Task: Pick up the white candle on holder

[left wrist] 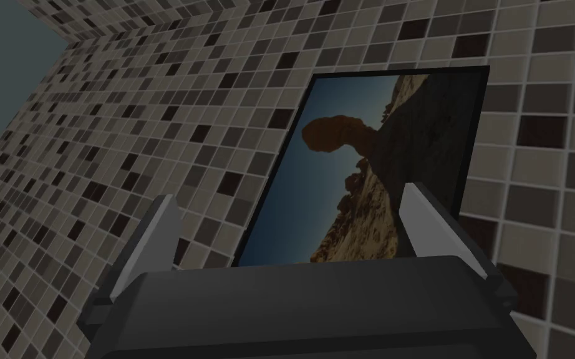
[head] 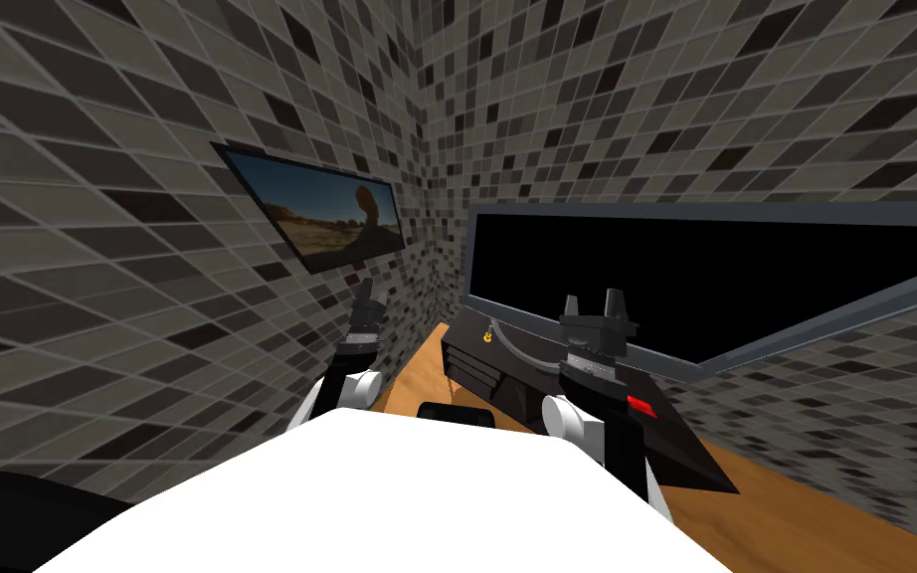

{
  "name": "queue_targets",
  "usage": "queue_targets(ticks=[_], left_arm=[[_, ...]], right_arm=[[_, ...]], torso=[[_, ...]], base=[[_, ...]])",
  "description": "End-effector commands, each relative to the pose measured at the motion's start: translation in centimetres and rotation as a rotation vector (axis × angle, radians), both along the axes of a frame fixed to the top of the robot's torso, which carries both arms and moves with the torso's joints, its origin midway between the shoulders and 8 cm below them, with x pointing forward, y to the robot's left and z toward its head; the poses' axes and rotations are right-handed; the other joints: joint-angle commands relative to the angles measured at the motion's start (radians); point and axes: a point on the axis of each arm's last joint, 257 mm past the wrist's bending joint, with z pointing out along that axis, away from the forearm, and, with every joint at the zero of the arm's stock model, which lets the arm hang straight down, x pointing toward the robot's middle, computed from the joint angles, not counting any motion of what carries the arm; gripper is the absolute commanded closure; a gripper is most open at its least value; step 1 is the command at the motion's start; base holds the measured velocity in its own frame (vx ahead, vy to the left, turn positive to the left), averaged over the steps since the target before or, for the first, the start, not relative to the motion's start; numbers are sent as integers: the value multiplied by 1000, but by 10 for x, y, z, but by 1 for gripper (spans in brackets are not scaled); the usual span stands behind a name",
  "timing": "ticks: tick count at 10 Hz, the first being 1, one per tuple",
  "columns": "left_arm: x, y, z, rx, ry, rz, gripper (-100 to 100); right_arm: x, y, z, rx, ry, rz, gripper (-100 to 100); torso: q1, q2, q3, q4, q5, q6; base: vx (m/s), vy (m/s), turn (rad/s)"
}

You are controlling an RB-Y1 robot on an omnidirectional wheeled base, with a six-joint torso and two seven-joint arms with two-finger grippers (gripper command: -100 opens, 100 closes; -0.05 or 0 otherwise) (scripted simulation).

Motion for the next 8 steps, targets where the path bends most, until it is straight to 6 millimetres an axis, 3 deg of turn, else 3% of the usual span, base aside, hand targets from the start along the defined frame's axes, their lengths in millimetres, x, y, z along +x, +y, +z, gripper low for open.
queue_targets(ticks=[1,4,8], left_arm=[[0,0,0,0,0,0,0],[0,0,0,0,0,0,0],[0,0,0,0,0,0,0]], right_arm=[[3,2,-5,-32,24,8,-100],[12,3,-25,-112,109,13,-100],[23,-9,-73,-222,287,-19,-100]], torso=[[0,0,0,0,0,0],[-2,1,0,0,0,0],[-4,1,1,0,-1,0]], base=[[-3,-6,84],[-12,-27,149],[-24,-48,256]])
